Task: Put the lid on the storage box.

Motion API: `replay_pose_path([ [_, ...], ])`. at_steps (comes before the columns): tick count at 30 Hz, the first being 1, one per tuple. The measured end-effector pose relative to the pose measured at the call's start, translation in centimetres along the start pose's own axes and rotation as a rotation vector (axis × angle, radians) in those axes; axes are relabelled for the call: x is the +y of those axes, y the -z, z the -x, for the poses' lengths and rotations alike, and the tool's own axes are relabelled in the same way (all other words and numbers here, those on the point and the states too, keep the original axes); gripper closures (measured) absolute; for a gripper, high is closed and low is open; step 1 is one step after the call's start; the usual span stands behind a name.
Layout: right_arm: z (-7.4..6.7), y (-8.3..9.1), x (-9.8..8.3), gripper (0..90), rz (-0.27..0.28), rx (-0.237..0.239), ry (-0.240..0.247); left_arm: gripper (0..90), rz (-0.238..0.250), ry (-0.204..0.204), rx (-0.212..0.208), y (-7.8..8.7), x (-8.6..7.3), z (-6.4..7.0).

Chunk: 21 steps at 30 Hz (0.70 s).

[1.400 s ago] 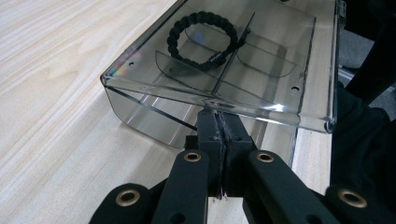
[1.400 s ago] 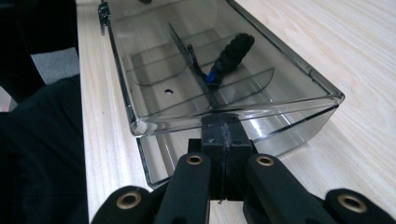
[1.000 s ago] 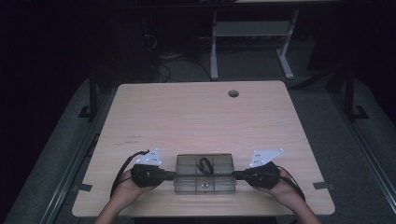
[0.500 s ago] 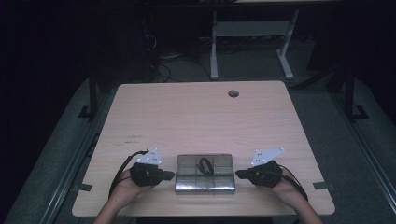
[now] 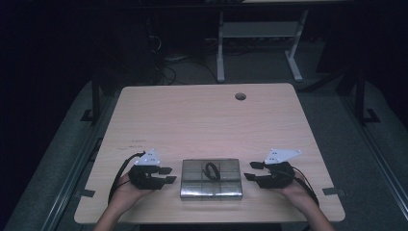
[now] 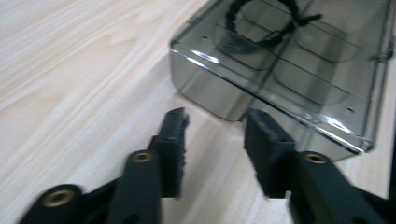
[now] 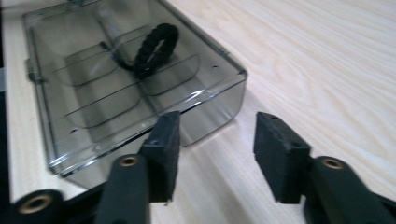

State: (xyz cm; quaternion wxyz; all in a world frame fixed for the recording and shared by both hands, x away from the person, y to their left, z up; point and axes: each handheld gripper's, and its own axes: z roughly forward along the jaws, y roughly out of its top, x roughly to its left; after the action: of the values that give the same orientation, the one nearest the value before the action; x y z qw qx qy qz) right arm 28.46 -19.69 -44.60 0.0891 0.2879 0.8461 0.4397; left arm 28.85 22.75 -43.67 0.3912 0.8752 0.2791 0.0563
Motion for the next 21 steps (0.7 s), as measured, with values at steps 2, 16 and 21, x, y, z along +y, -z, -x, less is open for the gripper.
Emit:
replay_pose_path([
  [2, 0.2, 0.0, -0.1, 44.7, 0.003, -0.020, -0.007, 51.0, 0.004, 0.011, 0.029, 0.0, -0.2, -0.2],
  [16, 2.3, 0.2, -1.1, 31.2, 0.042, -0.181, -0.114, 34.8, 0.036, 0.109, 0.135, -0.3, -1.6, -2.4],
  [21, 2.8, 0.3, -1.3, 27.9, 0.047, -0.238, -0.148, 31.2, 0.030, 0.113, 0.168, -0.2, -1.7, -2.7],
])
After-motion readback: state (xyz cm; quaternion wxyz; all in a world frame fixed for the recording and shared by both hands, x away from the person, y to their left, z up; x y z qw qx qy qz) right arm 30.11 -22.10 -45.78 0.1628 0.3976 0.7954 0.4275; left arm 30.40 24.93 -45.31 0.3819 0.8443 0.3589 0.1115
